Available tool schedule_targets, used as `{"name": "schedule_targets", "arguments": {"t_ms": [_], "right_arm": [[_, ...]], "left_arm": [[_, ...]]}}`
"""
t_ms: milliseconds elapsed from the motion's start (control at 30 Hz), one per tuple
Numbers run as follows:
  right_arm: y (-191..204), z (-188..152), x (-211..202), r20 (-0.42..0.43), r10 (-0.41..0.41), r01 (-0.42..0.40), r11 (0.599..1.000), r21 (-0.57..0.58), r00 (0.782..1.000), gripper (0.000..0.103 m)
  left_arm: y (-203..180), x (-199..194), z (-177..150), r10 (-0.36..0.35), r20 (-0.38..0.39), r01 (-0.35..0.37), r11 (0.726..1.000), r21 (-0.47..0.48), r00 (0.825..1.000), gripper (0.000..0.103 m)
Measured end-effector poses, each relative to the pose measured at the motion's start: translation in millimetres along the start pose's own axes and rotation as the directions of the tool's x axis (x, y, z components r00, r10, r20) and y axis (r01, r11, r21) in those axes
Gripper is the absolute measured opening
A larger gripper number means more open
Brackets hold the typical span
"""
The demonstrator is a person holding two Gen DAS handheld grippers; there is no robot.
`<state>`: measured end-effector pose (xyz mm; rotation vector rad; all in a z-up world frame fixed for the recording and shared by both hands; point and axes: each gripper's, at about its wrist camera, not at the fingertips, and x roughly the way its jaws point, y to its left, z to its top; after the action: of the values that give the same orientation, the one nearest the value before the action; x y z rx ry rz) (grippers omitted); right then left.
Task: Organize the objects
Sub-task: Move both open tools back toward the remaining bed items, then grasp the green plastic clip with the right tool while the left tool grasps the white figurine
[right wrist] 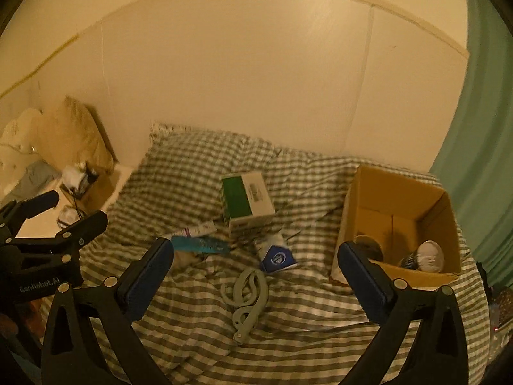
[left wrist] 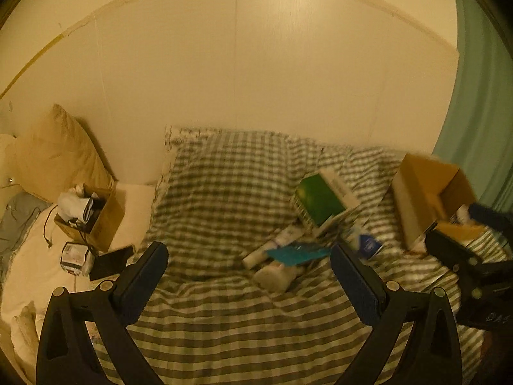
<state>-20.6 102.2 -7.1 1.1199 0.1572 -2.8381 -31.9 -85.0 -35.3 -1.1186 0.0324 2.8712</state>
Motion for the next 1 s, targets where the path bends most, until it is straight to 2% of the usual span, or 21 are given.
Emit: {"name": "schedule_targets", "arguments": {"t_ms": [167,333,533,700,800,933,967,1000], "right_arm": [[-6.1,-11.7,27.1,-0.029,0.015,-0.015,1.000,0.007,0.999,0.103],[-27.6,-30.9,62.1,-0.116,-0.038,0.041,0.999,0.027,0.992,0.103],[-31.8,-53.7,101.0,-0.225,-0.004,0.015,0.999,0.048,0.974,0.101],[-15.3,-65.7,133.7,-0.305,0.036,-0.031,0.999,0.021,0.952,0.089],[-10.1,-68.9,147.2,-0.334,0.068,-0.061,0.998,0.031,0.940,0.086],[-8.5,-74.9,156.3,-0.368,0.091,-0.083,0.996,0.037,0.925,0.077],[-8.2,-75.4,155.4,-0.365,0.096,-0.089,0.995,0.036,0.926,0.069],[-6.8,-76.0,154.6,-0.362,0.102,-0.098,0.995,0.032,0.927,0.054]], "left_arm": [[-2.9,38.0,-11.7,0.021,-0.078,-0.022,1.000,-0.008,0.997,0.103],[-8.5,66.4,-19.8,0.029,-0.121,-0.030,0.999,-0.011,0.992,0.103],[-11.4,92.2,-28.9,0.053,-0.174,-0.052,0.999,0.013,0.983,0.103],[-6.0,105.0,-35.5,0.058,-0.228,-0.061,0.998,-0.002,0.972,0.103],[-7.7,113.3,-41.8,0.055,-0.259,-0.056,0.998,0.006,0.964,0.103],[-11.9,121.7,-46.4,0.063,-0.287,-0.057,0.998,0.028,0.956,0.103],[-12.6,123.6,-47.1,0.067,-0.294,-0.060,0.998,0.035,0.953,0.103],[-13.5,124.6,-47.6,0.070,-0.298,-0.061,0.997,0.040,0.952,0.103]]}}
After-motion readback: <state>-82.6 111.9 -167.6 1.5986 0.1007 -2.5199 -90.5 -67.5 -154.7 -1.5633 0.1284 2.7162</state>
